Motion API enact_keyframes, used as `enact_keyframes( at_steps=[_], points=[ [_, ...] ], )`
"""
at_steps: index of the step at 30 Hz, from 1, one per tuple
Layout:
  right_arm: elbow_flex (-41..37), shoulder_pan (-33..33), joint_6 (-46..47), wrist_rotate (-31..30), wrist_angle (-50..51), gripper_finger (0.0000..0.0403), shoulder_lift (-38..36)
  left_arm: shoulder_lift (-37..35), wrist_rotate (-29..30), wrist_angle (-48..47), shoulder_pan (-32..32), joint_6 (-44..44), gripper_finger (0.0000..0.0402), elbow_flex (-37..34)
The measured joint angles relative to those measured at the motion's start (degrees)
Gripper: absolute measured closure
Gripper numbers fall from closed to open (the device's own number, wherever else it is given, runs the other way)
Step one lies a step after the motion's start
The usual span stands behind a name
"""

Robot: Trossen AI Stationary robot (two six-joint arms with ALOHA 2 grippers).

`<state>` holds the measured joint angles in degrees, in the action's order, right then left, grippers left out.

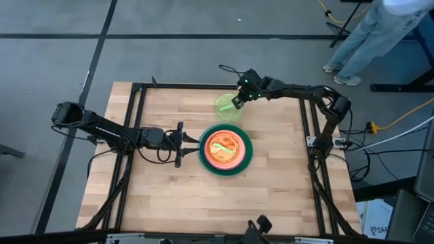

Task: Stack plastic plates
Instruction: Stack the green plate on the green plate

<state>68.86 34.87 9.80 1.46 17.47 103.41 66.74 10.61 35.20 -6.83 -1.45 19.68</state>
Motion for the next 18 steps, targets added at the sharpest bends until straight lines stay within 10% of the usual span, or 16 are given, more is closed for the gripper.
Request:
enact_keyframes(
  at_steps=[18],
  points=[
    [0.02,0.04,-2.10,-2.06,1.70,0.0402,-6.99,0.00,0.50,0.00,0.00,0.07,0.0269,0.00]
  ],
)
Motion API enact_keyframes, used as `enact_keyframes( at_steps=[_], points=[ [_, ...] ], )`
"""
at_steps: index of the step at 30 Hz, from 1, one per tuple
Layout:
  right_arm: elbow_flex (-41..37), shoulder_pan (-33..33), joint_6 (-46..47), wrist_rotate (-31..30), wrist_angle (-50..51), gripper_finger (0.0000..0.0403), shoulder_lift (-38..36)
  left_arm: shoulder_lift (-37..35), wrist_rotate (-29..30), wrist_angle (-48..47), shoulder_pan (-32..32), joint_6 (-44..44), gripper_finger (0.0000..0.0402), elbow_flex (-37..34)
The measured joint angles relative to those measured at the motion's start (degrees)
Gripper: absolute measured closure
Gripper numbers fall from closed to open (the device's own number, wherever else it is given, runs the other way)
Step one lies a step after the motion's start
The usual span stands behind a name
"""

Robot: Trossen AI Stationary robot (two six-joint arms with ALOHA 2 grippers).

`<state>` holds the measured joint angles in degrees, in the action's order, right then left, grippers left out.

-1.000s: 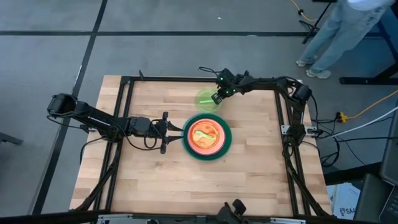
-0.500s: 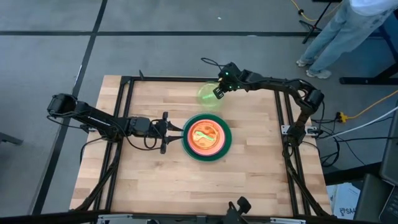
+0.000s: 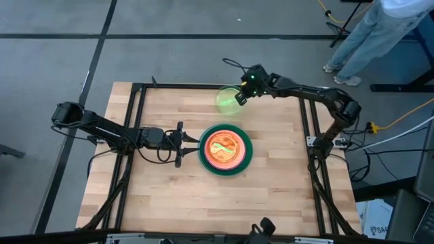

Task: Stack plastic plates
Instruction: Stack the green plate on the green plate

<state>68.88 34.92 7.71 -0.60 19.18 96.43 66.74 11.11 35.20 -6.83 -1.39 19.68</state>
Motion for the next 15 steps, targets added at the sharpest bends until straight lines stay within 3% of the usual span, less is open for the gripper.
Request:
enact_keyframes(
  at_steps=[9,15],
  points=[
    [0.05,-2.52,-1.57,16.49,3.90,0.0403,-2.65,0.00,0.04,0.00,0.04,0.02,0.0269,0.00],
    [0.05,-8.05,-3.32,18.23,5.11,0.0403,-2.65,0.00,0.11,0.00,0.04,0.03,0.0269,0.00]
  ],
)
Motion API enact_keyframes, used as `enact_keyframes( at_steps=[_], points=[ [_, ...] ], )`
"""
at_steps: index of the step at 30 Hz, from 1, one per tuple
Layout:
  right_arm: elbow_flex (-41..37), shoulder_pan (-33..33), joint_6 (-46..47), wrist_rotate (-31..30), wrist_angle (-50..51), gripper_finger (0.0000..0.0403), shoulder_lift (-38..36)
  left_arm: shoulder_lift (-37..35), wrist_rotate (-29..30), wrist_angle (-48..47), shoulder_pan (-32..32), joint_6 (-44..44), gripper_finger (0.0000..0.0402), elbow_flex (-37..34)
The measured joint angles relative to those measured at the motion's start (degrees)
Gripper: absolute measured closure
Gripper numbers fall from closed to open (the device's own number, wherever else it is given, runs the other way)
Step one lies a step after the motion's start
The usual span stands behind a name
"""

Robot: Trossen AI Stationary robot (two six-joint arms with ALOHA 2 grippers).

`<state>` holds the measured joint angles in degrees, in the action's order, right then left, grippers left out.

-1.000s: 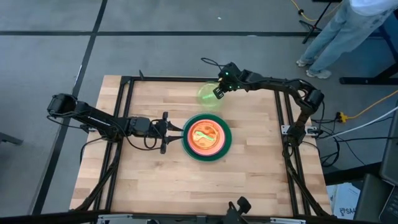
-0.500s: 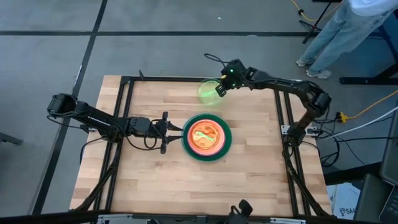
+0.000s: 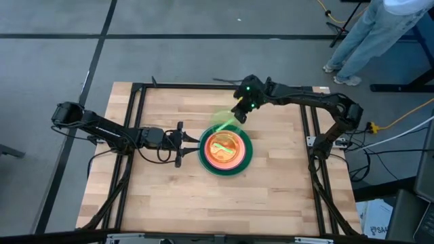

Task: Stack plastic plates
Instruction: Stack the green plate on the green plate

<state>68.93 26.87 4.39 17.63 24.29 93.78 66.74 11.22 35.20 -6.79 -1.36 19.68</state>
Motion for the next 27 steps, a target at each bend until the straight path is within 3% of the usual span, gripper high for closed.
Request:
enact_keyframes(
  at_steps=[14,27],
  points=[
    [-6.20,-9.28,0.81,-0.60,-3.77,0.0403,0.00,0.00,0.04,0.02,0.00,0.00,0.0269,0.00],
    [-9.22,-11.51,1.67,-3.07,-8.83,0.0402,3.06,0.00,0.07,0.02,0.00,-0.01,0.0269,0.00]
  ],
)
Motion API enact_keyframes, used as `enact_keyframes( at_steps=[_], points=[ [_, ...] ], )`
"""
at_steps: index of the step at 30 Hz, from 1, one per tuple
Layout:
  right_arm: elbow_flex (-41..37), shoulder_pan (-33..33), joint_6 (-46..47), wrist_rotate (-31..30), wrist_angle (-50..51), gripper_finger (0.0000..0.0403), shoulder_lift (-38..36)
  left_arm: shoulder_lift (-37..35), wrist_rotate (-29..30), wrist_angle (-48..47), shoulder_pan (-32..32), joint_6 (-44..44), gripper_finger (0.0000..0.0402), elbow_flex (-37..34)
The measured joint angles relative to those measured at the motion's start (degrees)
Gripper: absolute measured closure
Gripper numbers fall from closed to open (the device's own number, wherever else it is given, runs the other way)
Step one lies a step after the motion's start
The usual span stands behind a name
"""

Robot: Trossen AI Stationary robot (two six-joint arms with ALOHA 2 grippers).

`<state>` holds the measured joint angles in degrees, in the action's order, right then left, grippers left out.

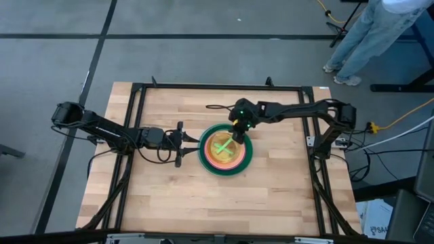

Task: Stack plastic plates
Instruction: Stack the green plate on the green plate

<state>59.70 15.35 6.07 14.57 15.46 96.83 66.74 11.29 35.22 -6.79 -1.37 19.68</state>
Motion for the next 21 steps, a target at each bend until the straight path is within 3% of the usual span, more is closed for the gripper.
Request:
enact_keyframes(
  at_steps=[15,21],
  points=[
    [0.00,-0.02,-0.58,-6.21,-4.30,0.0397,0.57,-0.13,0.00,-0.03,0.00,-0.46,0.0269,0.00],
    [0.00,-0.01,-1.95,-6.05,-4.80,0.0331,0.57,-0.44,0.02,-0.24,0.00,-0.44,0.0269,-0.02]
  ],
)
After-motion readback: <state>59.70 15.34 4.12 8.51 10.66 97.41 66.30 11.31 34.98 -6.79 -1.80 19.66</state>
